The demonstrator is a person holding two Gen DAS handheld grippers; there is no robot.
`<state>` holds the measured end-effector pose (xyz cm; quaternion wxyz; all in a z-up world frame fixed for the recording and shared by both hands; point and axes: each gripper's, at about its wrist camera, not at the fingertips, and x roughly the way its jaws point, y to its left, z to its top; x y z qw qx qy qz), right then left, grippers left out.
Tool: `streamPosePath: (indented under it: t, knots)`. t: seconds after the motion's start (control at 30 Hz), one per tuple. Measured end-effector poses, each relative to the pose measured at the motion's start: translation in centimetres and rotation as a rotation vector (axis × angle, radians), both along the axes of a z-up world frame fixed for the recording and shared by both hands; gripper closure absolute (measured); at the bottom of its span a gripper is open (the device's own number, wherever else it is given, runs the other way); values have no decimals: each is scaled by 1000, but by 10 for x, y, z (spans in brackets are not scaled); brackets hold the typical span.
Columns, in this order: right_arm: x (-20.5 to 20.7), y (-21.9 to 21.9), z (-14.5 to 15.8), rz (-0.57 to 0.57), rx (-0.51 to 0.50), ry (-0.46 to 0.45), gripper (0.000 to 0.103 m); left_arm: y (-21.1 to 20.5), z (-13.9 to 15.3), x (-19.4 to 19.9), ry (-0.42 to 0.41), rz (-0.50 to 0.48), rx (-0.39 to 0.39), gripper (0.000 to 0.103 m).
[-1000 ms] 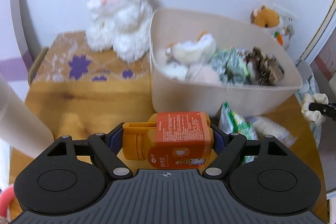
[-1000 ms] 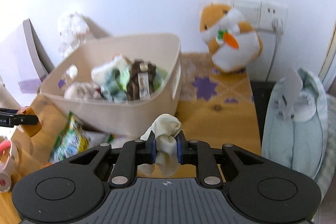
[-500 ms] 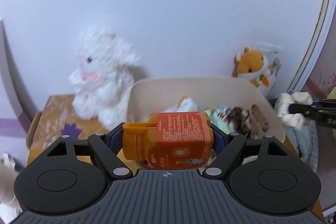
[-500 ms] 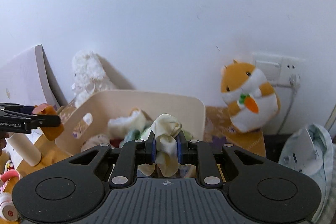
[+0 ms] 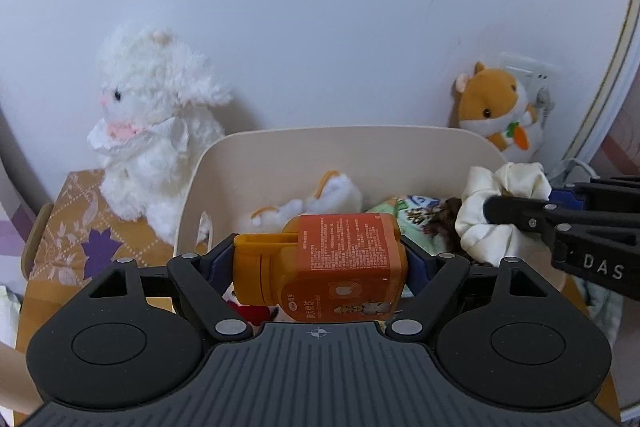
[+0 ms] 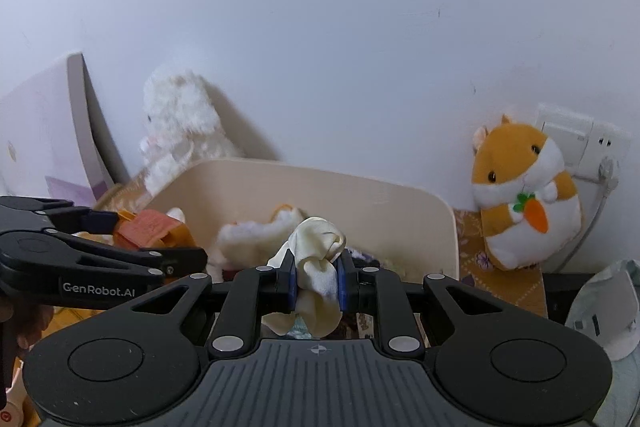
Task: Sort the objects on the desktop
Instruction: 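Carry orange bottle and white cloth over basket and release both, then grasp orange sock with left gripper while right grasps white wrapped pack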
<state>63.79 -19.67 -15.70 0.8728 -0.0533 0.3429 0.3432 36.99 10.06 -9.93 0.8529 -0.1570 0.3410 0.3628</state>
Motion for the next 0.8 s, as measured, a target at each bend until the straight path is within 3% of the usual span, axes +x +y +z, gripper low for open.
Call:
streamPosePath:
  t: [0.07,0.17,0.4,0.47,0.8]
  knots:
    - [2,1,-6,-5,5,28,81,1,-5,-1,-3,28,-6,22]
    - [0,0,-12,-21,-9,26,59,3,-9,-1,0,46,-39,22]
    - [-10,-4,-10,-37,-19,-9,28,1,-4,-4,-16,47,-39,22]
    - [-14,-7,-6,-47,-13,-31,15,0,-2,-6,-15,46,-48,22]
    - [-35,-37,2,-103,21,-48,2,-14,6,-29,26,11,-1,21]
